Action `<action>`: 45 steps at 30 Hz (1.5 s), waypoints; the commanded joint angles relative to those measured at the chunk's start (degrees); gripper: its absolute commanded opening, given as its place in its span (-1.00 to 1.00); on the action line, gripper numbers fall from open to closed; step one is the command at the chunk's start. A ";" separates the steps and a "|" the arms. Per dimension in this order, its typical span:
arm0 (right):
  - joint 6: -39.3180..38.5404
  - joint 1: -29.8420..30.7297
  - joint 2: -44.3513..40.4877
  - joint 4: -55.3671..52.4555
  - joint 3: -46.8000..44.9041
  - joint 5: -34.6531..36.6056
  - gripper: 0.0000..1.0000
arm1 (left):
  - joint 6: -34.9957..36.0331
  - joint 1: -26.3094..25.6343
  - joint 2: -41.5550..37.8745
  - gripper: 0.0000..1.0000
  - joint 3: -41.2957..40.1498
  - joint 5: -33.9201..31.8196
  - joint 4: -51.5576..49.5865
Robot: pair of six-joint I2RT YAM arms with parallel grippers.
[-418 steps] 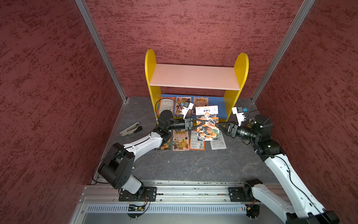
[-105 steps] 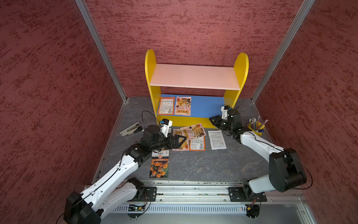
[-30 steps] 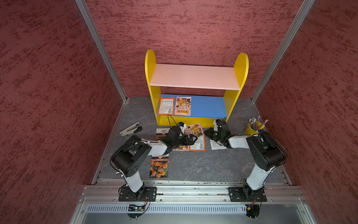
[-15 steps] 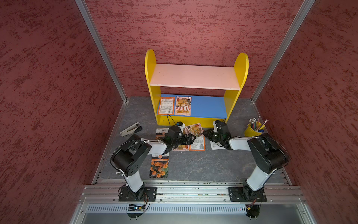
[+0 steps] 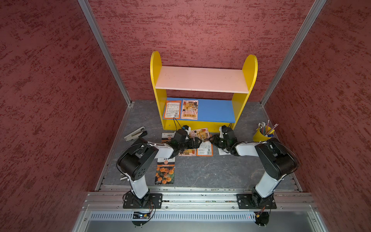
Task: Take the seed bag off the shelf
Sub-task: Pick up the seed packet from the center of the board.
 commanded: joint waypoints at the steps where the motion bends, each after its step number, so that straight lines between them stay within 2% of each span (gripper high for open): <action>1: -0.83 0.62 0.38 -0.88 0.58 1.92 -0.25 | 0.65 0.30 1.23 0.99 0.13 -0.40 0.63; 8: -0.48 1.03 2.04 1.35 1.68 -0.11 -0.26 | 0.14 0.31 2.08 0.99 -0.14 0.47 1.96; 14: 0.17 1.06 3.55 2.72 2.60 -0.42 -0.36 | -0.05 0.35 2.17 0.99 -0.47 0.83 2.26; 17: 0.39 1.06 3.84 3.06 3.12 -0.57 -0.50 | -0.20 0.35 2.17 0.99 -0.64 1.00 2.43; 22: 0.70 1.12 3.16 3.23 2.98 -0.37 -0.91 | -0.45 0.70 1.74 0.99 -0.86 1.42 2.78; 24: 0.64 1.14 2.33 3.47 2.37 -0.25 -1.00 | -0.60 0.88 1.63 0.99 -0.96 1.60 3.13; 30: 0.38 1.14 -1.29 4.80 -0.13 0.12 -1.00 | -1.43 1.24 0.74 0.99 -1.02 2.64 4.29; 35: -0.03 1.15 -6.77 4.18 -2.29 -0.13 -1.00 | -1.33 1.94 -5.85 0.99 -0.87 4.39 1.92; 42: -0.79 1.29 -16.11 2.27 -6.64 -3.18 -1.00 | 3.45 2.09 -21.64 0.99 1.78 4.00 -13.94; 45: -2.03 1.87 -22.59 -0.37 -8.55 -4.85 -1.00 | 6.08 2.20 -28.49 0.99 3.49 4.40 -22.23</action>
